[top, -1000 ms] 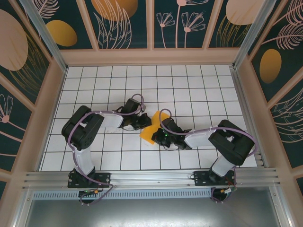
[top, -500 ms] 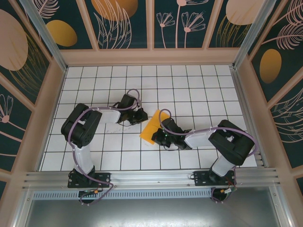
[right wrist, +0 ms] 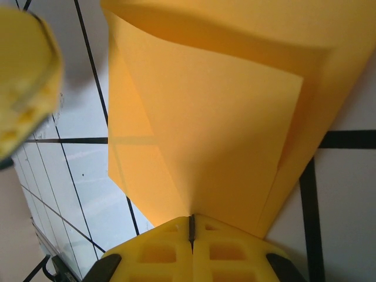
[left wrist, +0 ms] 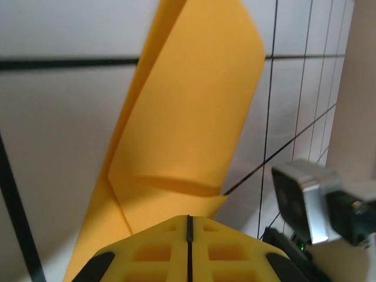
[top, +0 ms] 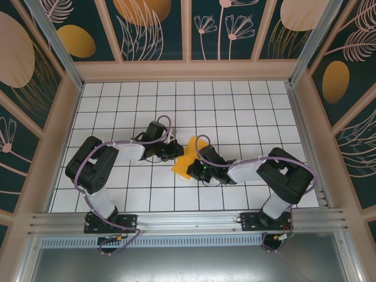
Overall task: Fold a paper plane with a square sheet of paper (pick it up from the middle)
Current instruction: Fold the triangle a second time at the center of the table.
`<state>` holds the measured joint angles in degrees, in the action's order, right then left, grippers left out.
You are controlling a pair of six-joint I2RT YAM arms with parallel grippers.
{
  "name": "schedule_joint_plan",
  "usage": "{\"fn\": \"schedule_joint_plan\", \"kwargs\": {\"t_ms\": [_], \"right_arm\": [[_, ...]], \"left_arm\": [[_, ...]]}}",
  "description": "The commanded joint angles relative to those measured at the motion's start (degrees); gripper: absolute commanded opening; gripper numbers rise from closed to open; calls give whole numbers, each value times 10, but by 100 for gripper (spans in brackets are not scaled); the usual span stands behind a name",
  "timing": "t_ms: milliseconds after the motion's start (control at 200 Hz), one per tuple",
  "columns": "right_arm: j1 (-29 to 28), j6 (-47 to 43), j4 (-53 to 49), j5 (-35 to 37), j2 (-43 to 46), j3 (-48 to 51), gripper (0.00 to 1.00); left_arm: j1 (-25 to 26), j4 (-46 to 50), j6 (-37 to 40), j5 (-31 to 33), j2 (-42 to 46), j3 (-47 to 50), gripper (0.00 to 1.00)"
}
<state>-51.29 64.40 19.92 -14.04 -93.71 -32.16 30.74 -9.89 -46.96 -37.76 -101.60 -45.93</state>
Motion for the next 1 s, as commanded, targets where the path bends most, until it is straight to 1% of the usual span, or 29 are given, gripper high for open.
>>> {"fn": "schedule_joint_plan", "kwargs": {"t_ms": [0,95,190,330,470,625,751,861,996], "right_arm": [[-3,-20,-82,-6,-28,9,0],[-1,-30,-95,-3,-27,6,0],[0,-37,-100,-6,-28,4,0],[2,-42,-106,-10,-24,2,0],[3,-45,-111,-9,-6,-1,0],[8,-46,-116,-6,29,-19,0],[8,-37,-81,-11,46,-39,0],[12,-24,-50,-12,25,-61,0],[17,-22,-56,-4,-25,-93,0]], "left_arm": [[5,-31,-7,-28,-22,0,8],[5,-45,-9,-28,-33,-11,9],[4,-42,-2,-10,-48,-27,9],[4,-13,8,16,-88,-46,7],[5,24,14,58,-109,-46,4],[5,23,11,61,-109,-40,4],[4,9,7,57,-99,-29,4],[4,6,6,51,-98,-28,4],[4,4,5,46,-101,-30,4]]}}
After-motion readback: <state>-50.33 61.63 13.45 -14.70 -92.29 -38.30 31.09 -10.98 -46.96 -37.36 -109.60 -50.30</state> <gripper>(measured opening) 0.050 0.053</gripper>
